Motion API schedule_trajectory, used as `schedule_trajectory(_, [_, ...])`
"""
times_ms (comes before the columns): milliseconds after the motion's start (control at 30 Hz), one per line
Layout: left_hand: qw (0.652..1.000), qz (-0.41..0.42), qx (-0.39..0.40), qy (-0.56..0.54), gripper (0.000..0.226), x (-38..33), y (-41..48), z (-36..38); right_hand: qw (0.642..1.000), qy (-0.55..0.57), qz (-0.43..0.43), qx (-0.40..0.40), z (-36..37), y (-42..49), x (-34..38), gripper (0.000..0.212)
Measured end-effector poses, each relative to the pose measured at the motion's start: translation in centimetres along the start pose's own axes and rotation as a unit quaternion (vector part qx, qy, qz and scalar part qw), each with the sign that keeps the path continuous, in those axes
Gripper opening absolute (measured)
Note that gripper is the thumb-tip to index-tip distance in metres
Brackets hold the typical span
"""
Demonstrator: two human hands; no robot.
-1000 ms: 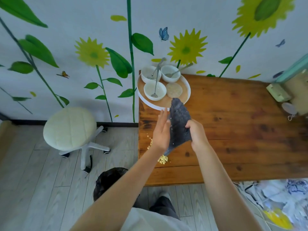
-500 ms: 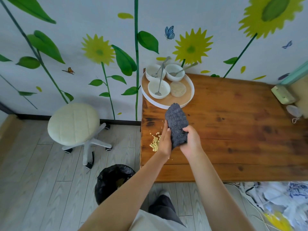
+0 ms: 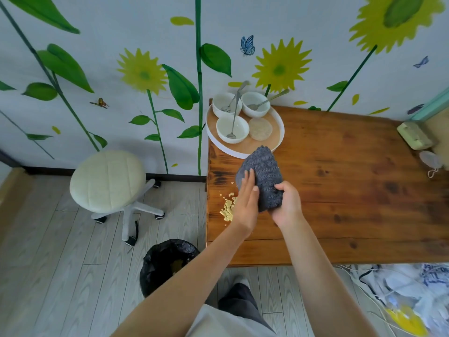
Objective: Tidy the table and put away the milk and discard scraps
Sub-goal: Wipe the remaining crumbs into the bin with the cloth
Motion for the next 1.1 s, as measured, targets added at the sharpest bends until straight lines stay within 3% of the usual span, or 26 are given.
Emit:
schedule_trajectory(100, [1.000,0.006,0.011,0.025,0.055,0.7,-0.9,0.7,1.000,0.001,0.002,-0.007,0.1,0.2,0.1,0.031])
schedule_trajectory(300, [0.994,-0.068,0.033,0.076,0.046,3.2,-1.8,0.2,1.000,0.023,-0.007,-0.003,-0.3,0.7,0.8,0.037])
schedule_trajectory(533, [0.998,-0.041,-0.001,0.047,0.045,2.2,-1.7,-0.1,1.000,0.021,0.003,0.002,-0.4,0.7,0.4,0.036])
schedule_trajectory(733, [0.992,-0.125,0.000,-0.006,0.048,3.2,-1.4,-0.2,1.000,0.024,0.002,-0.001,-0.5,0.4,0.5,0.026])
schedule_trajectory(833, [0.994,-0.102,-0.015,-0.021,0.050,3.0,-1.6,0.0,1.000,0.023,0.002,0.003,-0.6,0.2,0.7,0.026])
schedule_trajectory(933, [0.997,-0.069,0.003,0.035,0.048,2.1,-1.6,0.5,1.000,0.026,0.004,0.009,-0.6,-0.1,0.6,0.026])
schedule_trajectory(1100, [0.992,-0.099,0.008,0.082,0.047,2.5,-1.2,0.1,0.999,0.033,-0.003,0.006,-0.7,-0.3,1.0,0.027])
Point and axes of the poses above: each hand's wrist, its own y-axis towards the middle knuckle, its own z-axis out of the palm, x = y × z, the point moved 1 cm from there along y, towards the middle knuckle, and after that the axes turned 13 degrees about x, right-handed, at the moved point
